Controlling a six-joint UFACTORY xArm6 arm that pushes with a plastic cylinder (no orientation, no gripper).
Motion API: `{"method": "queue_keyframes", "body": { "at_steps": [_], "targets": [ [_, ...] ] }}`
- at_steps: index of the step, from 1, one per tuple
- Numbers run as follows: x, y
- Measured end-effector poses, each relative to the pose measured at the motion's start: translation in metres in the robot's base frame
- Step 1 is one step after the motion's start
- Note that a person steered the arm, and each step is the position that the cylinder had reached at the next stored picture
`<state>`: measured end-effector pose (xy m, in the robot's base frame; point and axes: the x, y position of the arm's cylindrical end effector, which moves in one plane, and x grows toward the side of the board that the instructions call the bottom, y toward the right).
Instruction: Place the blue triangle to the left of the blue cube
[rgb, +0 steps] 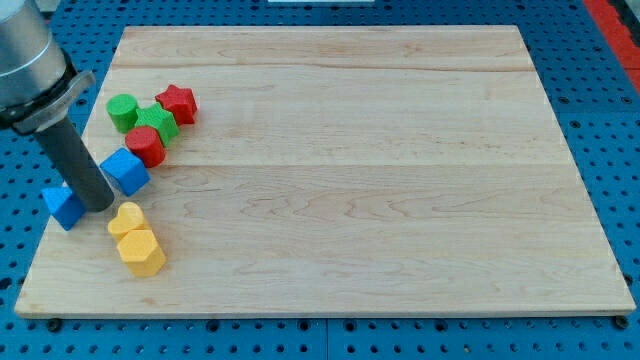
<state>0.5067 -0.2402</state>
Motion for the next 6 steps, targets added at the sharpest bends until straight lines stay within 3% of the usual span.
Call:
{"method": "queue_keyframes", "body": {
  "at_steps": [2,4,6],
  "targets": [
    [0.056,-0.026],
    [-0.011,-0.027],
    [-0.025,0.008]
  ]
}}
